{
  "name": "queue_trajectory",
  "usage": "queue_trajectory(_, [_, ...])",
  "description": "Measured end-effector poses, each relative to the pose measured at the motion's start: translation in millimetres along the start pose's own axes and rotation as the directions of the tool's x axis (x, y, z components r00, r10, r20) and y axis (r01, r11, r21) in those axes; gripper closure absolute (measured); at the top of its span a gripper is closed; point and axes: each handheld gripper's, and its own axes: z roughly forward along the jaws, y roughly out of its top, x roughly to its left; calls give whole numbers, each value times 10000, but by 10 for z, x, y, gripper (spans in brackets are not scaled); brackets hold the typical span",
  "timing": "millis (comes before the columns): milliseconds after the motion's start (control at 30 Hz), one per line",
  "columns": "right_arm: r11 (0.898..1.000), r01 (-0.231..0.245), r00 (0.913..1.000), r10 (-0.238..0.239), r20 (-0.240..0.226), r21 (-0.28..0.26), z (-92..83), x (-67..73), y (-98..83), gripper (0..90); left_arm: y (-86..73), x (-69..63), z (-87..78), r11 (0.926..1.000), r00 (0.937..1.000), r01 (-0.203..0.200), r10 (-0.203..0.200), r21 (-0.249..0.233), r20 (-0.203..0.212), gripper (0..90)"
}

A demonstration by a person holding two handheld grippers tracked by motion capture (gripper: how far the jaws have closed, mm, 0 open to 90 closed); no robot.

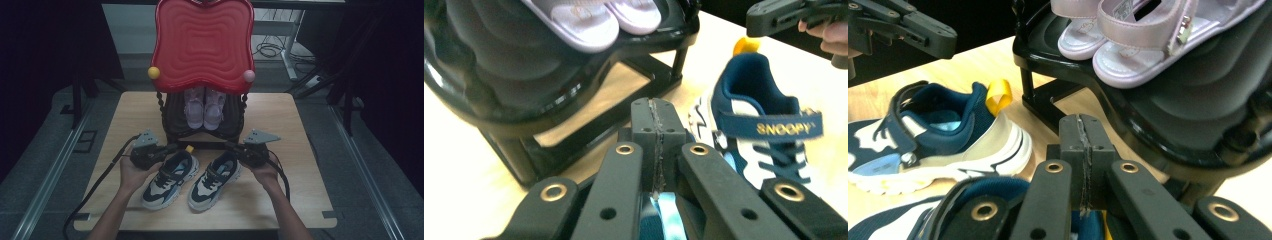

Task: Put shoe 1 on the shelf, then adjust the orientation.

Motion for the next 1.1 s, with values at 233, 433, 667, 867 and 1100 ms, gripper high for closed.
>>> queue_trajectory(233, [9999,-15,10000,16,61,-119,-199,26,-137,887,-171,0,-170,9986,9988,484,-483,-229,48,845])
queue_trajectory(433, [10000,0,9999,0,125,-34,-320,7,-242,834,-236,-12,-260,9981,9980,623,-624,27,133,691])
queue_trajectory(667, [10000,22,10000,-22,-32,66,-430,-19,-307,692,-297,-69,-375,9976,9976,688,-688,34,118,551])
queue_trajectory(867, [9999,81,10000,-81,-11,94,-507,-16,-340,618,-384,-131,-501,9971,9971,753,-754,118,97,541])
queue_trajectory(1100, [9998,-88,9998,85,170,199,-532,-50,-383,570,-496,-228,-575,9970,9972,694,-702,353,244,621])
